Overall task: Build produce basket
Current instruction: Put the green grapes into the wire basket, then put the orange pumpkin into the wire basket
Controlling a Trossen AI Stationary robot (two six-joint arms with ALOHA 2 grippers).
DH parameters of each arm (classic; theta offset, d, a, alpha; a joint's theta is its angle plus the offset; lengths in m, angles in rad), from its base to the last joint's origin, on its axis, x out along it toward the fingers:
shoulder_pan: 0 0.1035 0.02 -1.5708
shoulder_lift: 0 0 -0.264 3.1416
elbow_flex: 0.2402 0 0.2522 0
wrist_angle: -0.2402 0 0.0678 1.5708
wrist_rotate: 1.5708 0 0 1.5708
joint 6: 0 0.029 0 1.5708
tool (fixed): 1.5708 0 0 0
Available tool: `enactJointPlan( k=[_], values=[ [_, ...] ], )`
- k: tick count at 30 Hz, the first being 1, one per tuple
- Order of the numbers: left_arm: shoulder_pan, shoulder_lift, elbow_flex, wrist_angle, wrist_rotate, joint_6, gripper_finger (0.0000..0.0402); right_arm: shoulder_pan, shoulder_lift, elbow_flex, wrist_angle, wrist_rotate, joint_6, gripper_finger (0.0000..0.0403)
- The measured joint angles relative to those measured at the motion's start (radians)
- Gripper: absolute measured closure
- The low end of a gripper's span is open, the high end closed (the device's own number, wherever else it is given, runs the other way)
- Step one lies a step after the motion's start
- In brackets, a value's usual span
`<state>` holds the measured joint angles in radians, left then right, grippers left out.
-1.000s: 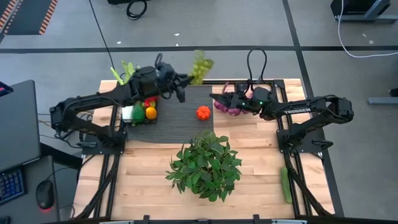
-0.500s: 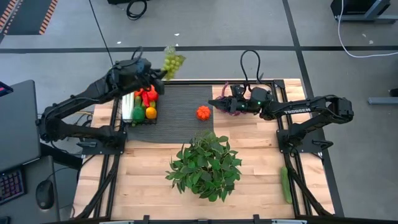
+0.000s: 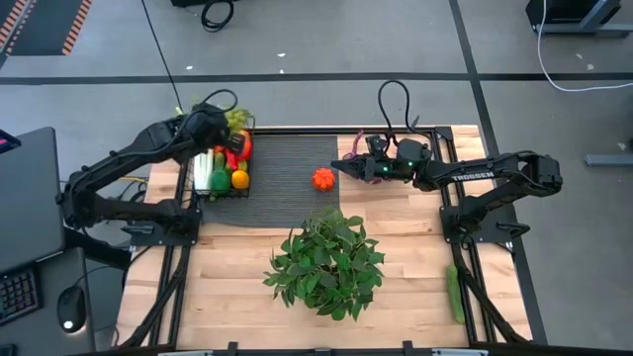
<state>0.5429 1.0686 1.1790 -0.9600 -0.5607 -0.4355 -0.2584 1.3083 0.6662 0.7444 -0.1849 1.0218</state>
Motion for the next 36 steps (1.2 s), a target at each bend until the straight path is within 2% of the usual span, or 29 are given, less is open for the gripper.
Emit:
enactJointPlan(
  k=[6,9,13,19,22,26,31,36],
  values=[
    [0.043,0.010,-0.005,-0.104,-0.013,-0.082,0.0337,0.000,0.000,0.000,0.000,0.000,0.000,0.0228],
    [0.046,0.023,-0.021,-0.124,0.040,-0.103,0.0314,0.000,0.000,0.000,0.000,0.000,-0.001,0.0228],
    [0.045,0.025,-0.052,-0.117,0.115,-0.125,0.0257,-0.007,0.000,0.000,0.000,0.000,0.001,0.0228],
    [0.017,0.025,-0.074,-0.104,0.124,-0.229,0.0160,-0.045,0.000,0.000,-0.038,0.010,-0.003,0.0229],
    [0.002,0.025,-0.074,-0.045,0.177,-0.229,0.0127,-0.081,-0.001,0.000,-0.154,0.025,-0.028,0.0231],
    [-0.028,0.025,-0.074,0.121,0.298,-0.223,0.0105,-0.118,-0.001,0.000,-0.301,0.008,-0.129,0.0231],
    [-0.090,0.048,-0.072,0.365,0.451,-0.142,0.0104,-0.143,-0.001,0.000,-0.382,-0.072,-0.192,0.0231],
    [-0.137,0.126,-0.072,0.454,0.542,-0.229,0.0106,-0.142,-0.001,0.000,-0.412,-0.110,-0.241,0.0223]
  ],
)
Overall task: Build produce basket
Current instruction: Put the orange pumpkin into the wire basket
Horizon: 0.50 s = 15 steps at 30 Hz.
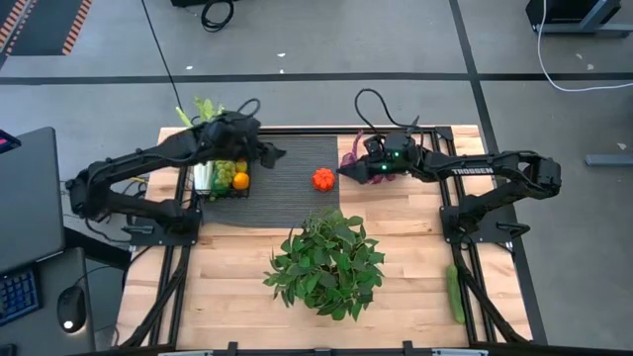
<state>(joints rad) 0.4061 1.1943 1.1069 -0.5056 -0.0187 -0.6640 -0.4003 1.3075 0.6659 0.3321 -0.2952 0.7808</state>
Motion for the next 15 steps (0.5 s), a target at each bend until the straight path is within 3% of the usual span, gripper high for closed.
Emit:
enactJointPlan(
  k=[6,9,15],
  values=[
    [-0.063,0.129,-0.001,0.123,0.113,0.025,0.0106,0.005,0.000,0.000,-0.018,-0.046,-0.040,0.0169],
    [-0.085,0.182,-0.001,0.173,0.112,0.066,0.0106,0.006,0.000,0.000,-0.113,-0.066,-0.067,0.0138],
    [-0.109,0.294,-0.001,0.317,0.045,0.361,0.0106,0.012,0.000,0.000,-0.317,-0.065,-0.069,0.0100]
  ],
)
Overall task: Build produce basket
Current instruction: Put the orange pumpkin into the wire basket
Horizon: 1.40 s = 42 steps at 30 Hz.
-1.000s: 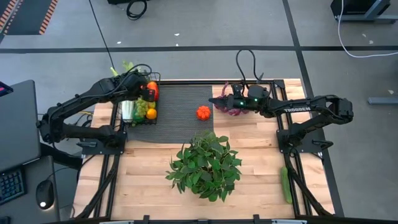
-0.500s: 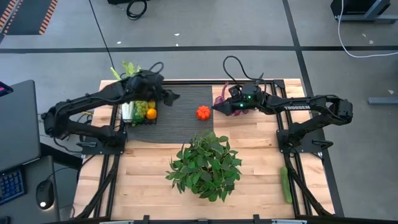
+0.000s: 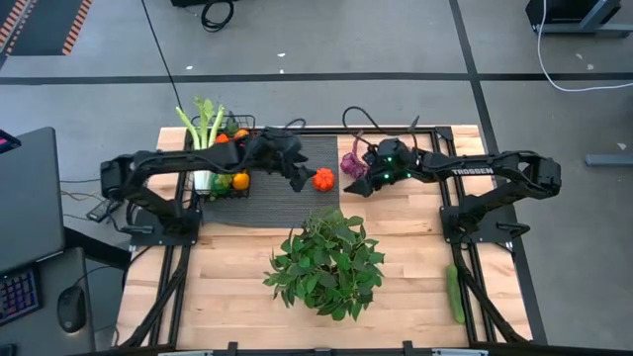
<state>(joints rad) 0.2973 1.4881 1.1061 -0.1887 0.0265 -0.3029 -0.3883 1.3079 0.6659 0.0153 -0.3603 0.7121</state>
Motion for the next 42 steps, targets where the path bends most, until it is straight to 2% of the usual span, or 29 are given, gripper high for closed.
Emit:
enactJointPlan(
  k=[3,9,14,20,26,28,33,42],
  values=[
    [-0.009,0.072,0.000,0.084,0.000,0.073,0.0106,0.011,0.000,0.000,-0.008,-0.005,0.002,0.0091],
    [-0.006,0.197,0.000,0.130,0.000,0.074,0.0097,0.026,-0.020,0.000,-0.014,-0.031,0.051,0.0066],
    [-0.003,0.240,0.000,0.150,-0.003,0.057,0.0084,0.041,-0.043,0.000,-0.019,-0.048,0.082,0.0047],
    [0.008,0.281,0.001,0.179,-0.008,0.130,0.0069,0.045,-0.045,0.000,-0.016,-0.057,0.152,0.0032],
    [0.033,0.348,0.000,0.171,0.037,0.110,0.0050,0.047,-0.045,0.000,-0.008,-0.056,0.261,0.0025],
    [0.038,0.356,0.000,0.171,0.021,0.113,0.0049,0.052,-0.045,0.000,-0.009,-0.056,0.290,0.0025],
    [0.039,0.349,0.000,0.180,-0.104,0.138,0.0049,0.072,-0.045,0.000,-0.009,-0.056,0.346,0.0025],
    [0.041,0.347,0.003,0.216,-0.108,0.153,0.0049,0.111,-0.045,0.000,-0.009,-0.050,0.391,0.0025]
  ],
)
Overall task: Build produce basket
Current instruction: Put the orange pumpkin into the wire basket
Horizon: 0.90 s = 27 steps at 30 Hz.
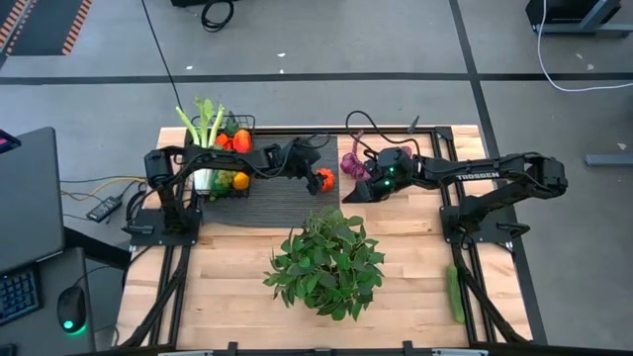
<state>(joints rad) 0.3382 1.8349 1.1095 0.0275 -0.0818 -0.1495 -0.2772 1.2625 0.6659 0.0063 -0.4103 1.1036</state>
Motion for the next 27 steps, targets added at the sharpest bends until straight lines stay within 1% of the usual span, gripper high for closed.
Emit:
enactJointPlan(
  k=[4,9,10,21,27],
  values=[
    [0.000,0.015,-0.002,-0.011,-0.004,0.036,0.0049,0.015,0.000,0.000,0.003,0.017,0.029,0.0025],
    [0.001,0.043,-0.003,-0.007,-0.042,0.042,0.0049,0.035,0.000,0.000,0.010,0.021,0.056,0.0025],
    [0.001,0.054,-0.001,0.015,-0.051,0.042,0.0049,0.040,0.000,0.000,0.011,0.020,0.058,0.0025],
    [0.002,0.110,0.004,0.039,-0.060,0.065,0.0049,0.083,0.000,0.000,0.020,0.024,0.094,0.0025],
    [-0.001,0.128,0.002,0.116,-0.071,0.081,0.0049,0.097,0.000,0.000,0.021,0.022,0.098,0.0025]
  ],
)
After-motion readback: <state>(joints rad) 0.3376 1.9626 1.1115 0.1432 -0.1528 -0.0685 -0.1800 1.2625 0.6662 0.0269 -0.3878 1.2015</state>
